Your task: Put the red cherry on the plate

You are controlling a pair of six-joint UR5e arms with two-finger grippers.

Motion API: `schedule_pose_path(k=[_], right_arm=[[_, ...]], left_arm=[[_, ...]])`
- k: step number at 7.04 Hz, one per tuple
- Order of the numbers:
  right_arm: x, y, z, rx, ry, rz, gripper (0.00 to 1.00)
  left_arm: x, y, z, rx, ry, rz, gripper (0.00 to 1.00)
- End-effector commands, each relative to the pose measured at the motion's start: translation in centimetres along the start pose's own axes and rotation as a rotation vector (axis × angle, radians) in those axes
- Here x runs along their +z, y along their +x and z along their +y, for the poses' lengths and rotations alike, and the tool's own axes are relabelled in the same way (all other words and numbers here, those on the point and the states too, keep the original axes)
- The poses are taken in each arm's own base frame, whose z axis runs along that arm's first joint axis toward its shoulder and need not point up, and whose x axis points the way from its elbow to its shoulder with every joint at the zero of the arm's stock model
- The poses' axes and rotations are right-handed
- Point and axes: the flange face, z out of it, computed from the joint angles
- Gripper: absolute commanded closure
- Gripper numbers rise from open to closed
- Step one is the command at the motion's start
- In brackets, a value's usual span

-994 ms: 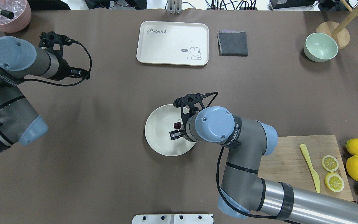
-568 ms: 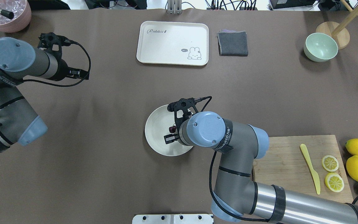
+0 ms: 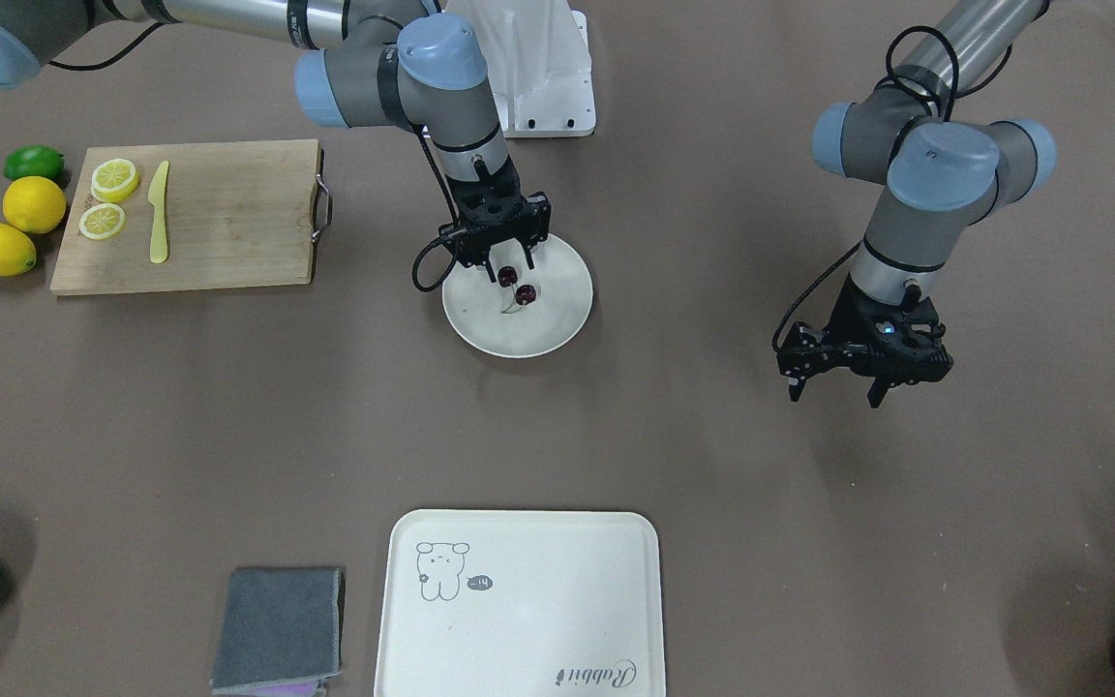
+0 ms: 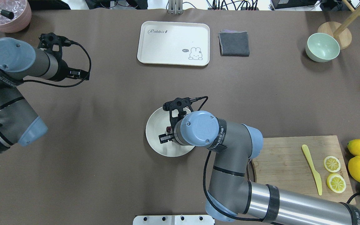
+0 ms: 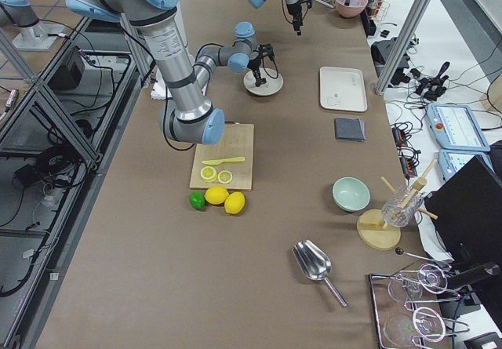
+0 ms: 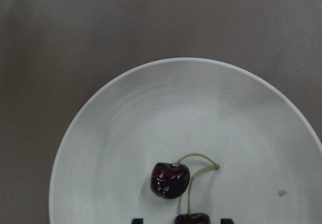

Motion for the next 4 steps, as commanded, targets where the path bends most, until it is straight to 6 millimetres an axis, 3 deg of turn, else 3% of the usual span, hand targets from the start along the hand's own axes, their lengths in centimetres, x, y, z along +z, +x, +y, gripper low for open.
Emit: schedule_pose_path(k=[1, 2, 3, 4], right_arm=[[-2.5, 0.8, -2.7, 0.063, 0.006, -0.022, 0.0], [-5.3, 3.8, -5.2, 0.101, -0.049, -0.018, 0.0], [-8.1, 8.0, -7.6, 0.144, -0.089, 0.017, 0.0], [-10.2, 14.6, -8.9, 0.117, -0.109, 0.031, 0.0]], left_arm=[[0.0, -0.3, 0.0, -0.004, -0.013, 0.005, 0.02], [-0.1, -1.0, 0.6, -0.013, -0.053, 0.024, 0.02], [-1.0, -2.5, -0.5, -0.014, -0.057, 0.033, 0.02], [-2.0, -5.5, -1.6, 0.004, -0.06, 0.027, 0.02]])
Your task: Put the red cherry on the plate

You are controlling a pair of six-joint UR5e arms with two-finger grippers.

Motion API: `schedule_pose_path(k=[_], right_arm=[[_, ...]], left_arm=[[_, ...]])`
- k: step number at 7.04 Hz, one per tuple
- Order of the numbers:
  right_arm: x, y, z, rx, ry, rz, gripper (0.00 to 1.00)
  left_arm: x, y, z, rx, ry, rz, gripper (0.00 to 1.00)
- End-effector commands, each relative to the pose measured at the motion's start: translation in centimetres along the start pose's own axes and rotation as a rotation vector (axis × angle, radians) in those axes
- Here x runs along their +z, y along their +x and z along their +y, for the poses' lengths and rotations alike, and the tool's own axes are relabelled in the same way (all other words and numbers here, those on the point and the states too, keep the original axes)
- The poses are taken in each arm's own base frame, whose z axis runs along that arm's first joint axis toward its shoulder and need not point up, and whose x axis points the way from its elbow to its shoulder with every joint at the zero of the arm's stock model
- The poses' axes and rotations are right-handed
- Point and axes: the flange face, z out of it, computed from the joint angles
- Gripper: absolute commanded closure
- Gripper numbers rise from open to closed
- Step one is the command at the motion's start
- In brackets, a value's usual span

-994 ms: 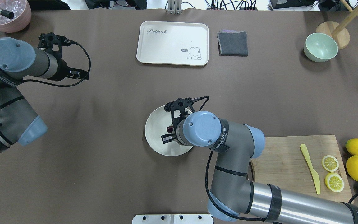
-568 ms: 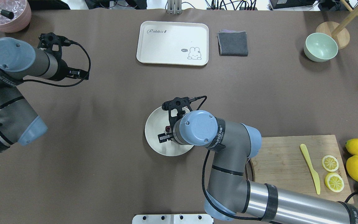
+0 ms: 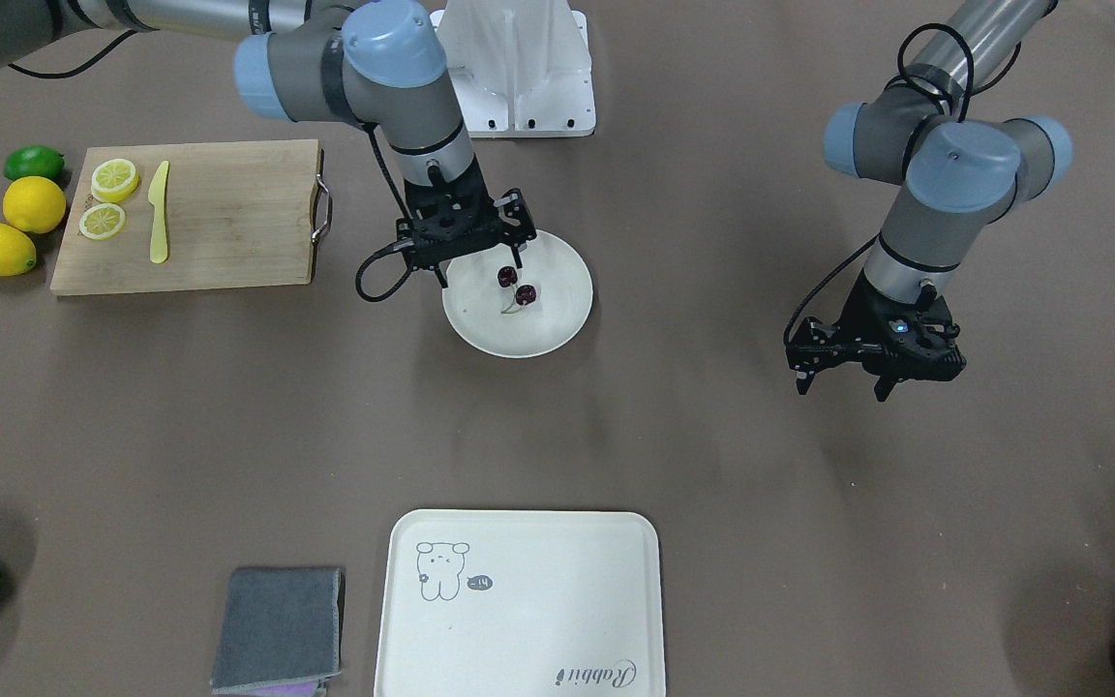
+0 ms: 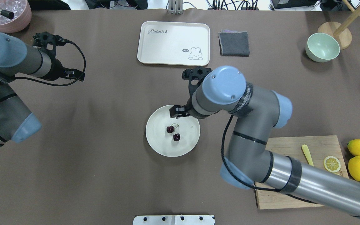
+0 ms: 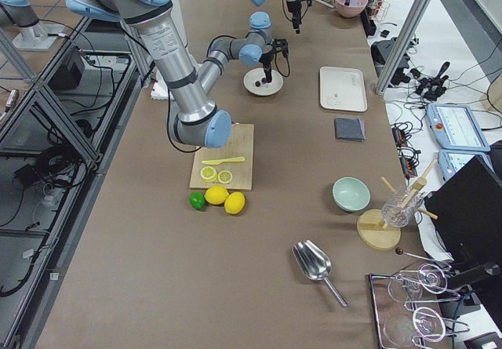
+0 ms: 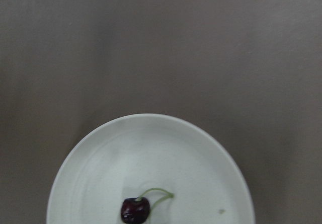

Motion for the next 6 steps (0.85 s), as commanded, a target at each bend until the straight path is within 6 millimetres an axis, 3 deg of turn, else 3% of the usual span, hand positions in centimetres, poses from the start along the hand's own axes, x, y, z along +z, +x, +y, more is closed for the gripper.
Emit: schedule_pose_path(k=[1, 3, 4, 5, 6], right_arm=[[-4.4, 15.0, -4.0, -0.06, -0.062, 0.057, 0.0], [-5.9, 28.5, -4.9, -0.085, -0.087, 0.148, 0.0], [-7.6, 34.1, -4.6, -0.005, -0.107, 0.147, 0.0], [-10.5, 38.8, -5.0, 0.055, -0.106, 0.118, 0.0], [-12.9, 44.7, -4.0, 0.004, -0.112, 0.117, 0.0]], left_arm=[[-3.1, -6.1, -2.3, 0.01, -0.033, 0.036, 0.02], [-6.6, -15.2, -2.5, 0.052, -0.037, 0.027, 0.02], [-8.3, -19.7, -2.1, 0.084, -0.04, 0.025, 0.02], [-9.9, -23.9, -1.1, 0.164, -0.047, 0.028, 0.02], [-11.0, -27.7, -0.2, 0.181, -0.052, -0.003, 0.02]])
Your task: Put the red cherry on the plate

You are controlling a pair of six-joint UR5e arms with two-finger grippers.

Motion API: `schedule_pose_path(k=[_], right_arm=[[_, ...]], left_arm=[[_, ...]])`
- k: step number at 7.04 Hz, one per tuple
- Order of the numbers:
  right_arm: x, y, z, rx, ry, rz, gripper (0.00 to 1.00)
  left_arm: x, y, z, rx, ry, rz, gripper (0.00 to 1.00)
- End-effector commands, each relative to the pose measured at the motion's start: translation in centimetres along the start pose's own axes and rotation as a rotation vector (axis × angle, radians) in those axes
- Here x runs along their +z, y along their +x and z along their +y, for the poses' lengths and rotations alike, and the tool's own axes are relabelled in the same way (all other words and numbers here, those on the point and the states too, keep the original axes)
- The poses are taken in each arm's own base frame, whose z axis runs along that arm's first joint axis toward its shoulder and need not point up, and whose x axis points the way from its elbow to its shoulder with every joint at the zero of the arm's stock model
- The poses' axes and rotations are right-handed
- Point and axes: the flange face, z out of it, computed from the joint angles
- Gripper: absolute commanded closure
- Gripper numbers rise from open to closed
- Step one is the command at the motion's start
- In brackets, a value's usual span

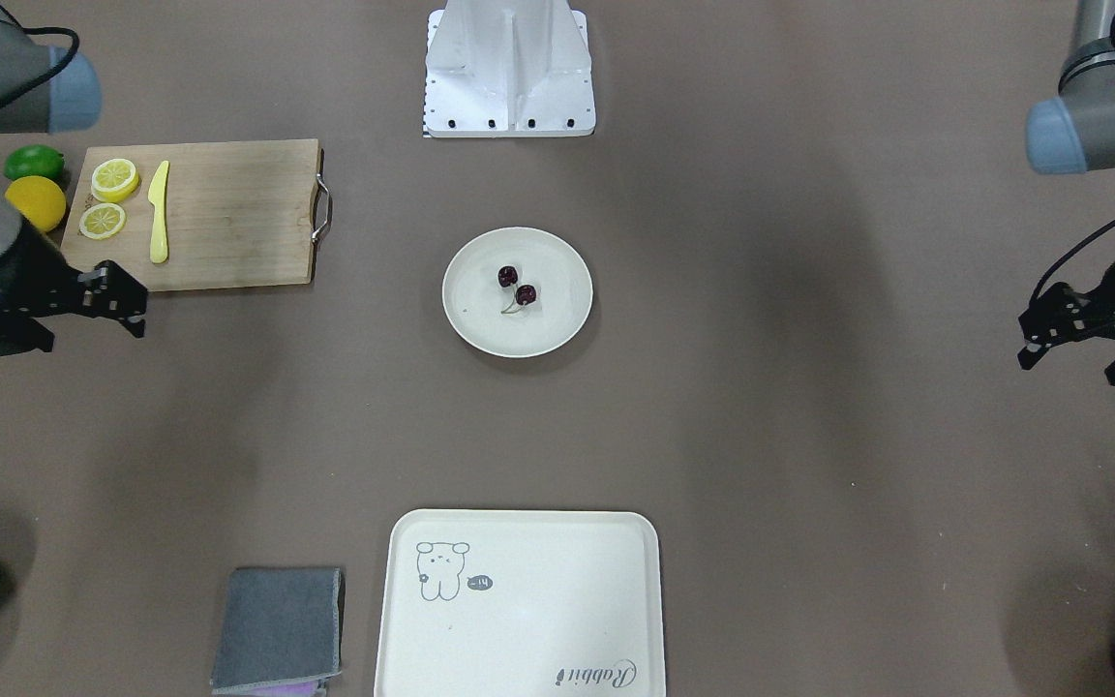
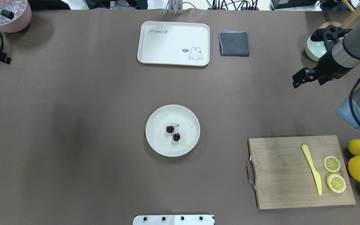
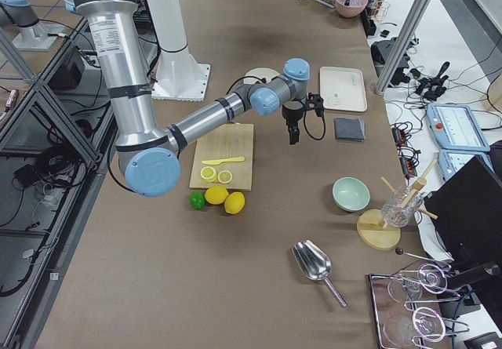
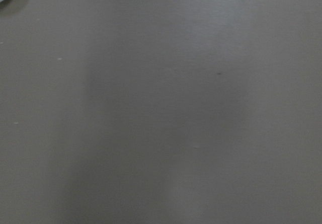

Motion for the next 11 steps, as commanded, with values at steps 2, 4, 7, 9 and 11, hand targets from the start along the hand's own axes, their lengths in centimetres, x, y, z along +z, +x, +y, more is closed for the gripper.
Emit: schedule_pose_path(k=[2, 4, 7, 9, 11], right_arm=[[-3.6, 20.1, 4.0, 0.025, -0.007, -0.001, 0.0], [-3.5, 31.3, 5.9, 0.054, -0.016, -0.039, 0.0], [-5.2, 37.1, 7.5, 0.153, 0.014, -0.027, 0.0], [-7.8, 36.0, 7.3, 0.179, 0.023, -0.031, 0.0], [-8.3, 35.5, 8.1, 0.194, 0.009, -0.022, 0.0]], left_arm=[[-5.0, -11.3, 3.4, 0.047, -0.074, -0.083, 0.02], [-6.0, -14.9, 6.5, -0.059, -0.11, -0.004, 0.02], [-5.8, -15.6, 8.2, -0.084, -0.119, 0.013, 0.02], [-5.9, -15.6, 8.2, -0.082, -0.117, 0.011, 0.02], [-6.6, -15.8, 8.1, -0.087, -0.104, 0.007, 0.02]])
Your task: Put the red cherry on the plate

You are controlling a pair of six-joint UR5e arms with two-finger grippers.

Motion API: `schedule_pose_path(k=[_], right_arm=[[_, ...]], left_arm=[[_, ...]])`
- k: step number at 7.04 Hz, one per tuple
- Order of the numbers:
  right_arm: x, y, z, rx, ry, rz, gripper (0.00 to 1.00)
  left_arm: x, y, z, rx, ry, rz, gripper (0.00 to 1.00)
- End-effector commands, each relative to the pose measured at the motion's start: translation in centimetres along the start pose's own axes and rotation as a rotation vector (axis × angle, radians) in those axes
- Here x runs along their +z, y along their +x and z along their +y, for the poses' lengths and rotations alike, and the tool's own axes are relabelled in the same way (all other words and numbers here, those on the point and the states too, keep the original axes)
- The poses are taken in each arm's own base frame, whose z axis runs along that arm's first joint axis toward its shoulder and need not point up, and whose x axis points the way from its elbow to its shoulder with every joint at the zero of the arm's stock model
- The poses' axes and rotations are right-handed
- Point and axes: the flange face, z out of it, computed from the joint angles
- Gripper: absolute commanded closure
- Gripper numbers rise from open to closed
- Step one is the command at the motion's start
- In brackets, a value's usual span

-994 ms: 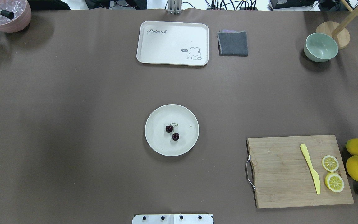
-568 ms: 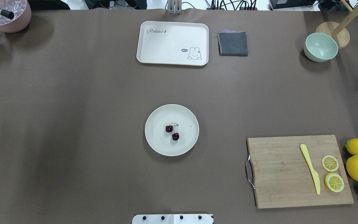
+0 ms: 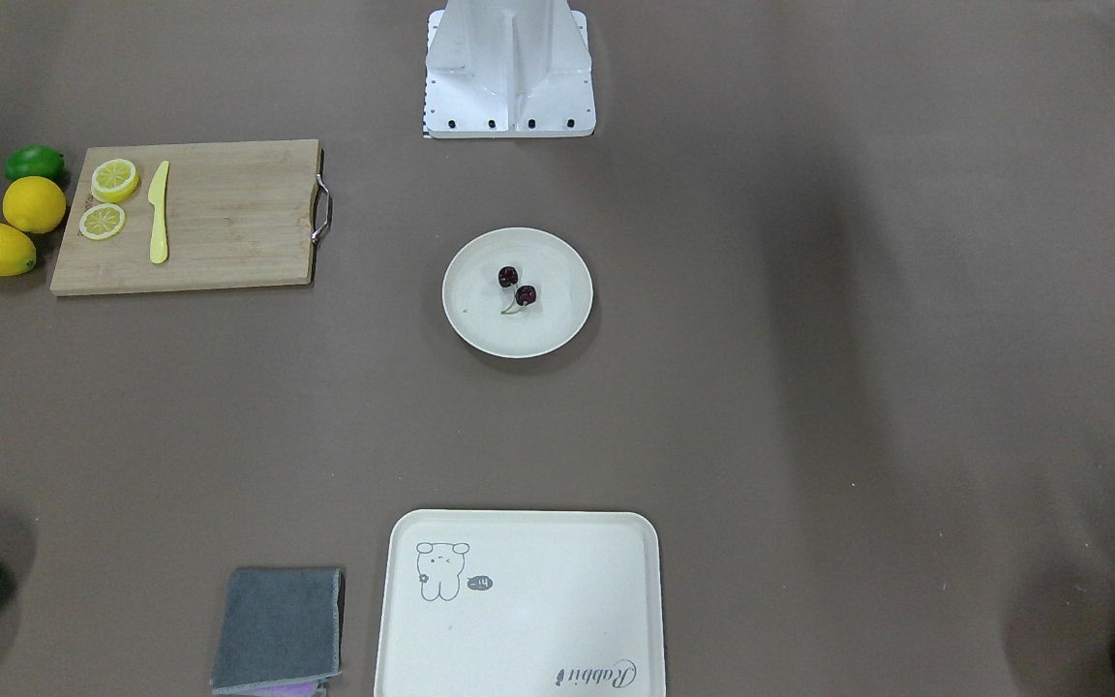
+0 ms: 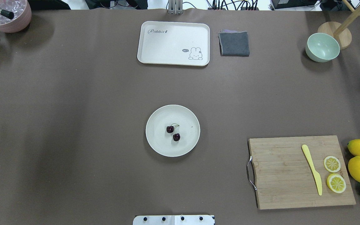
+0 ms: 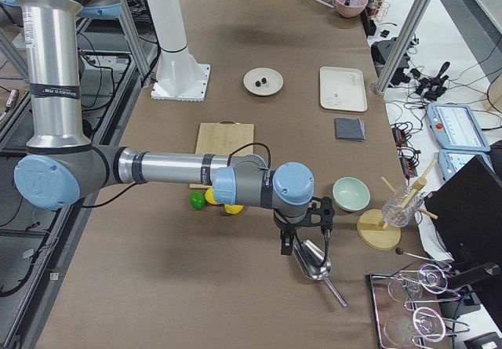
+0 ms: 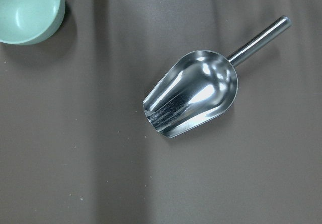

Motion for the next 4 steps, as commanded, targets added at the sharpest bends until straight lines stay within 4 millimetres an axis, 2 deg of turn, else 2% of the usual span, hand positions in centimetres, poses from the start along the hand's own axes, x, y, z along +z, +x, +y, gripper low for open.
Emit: schedule_pose_path(k=[1, 4], right_arm=[[-0.31, -0.19, 0.31, 0.006, -0.006, 0.011, 0.0], [-0.28, -0.16, 0.36, 0.007, -0.005, 0.011, 0.0]], left_arm=[[-0.57, -0.38, 0.04, -0.007, 0.011, -0.005, 0.02], [-0.64, -0.35, -0.18, -0.006, 0.012, -0.008, 0.02]])
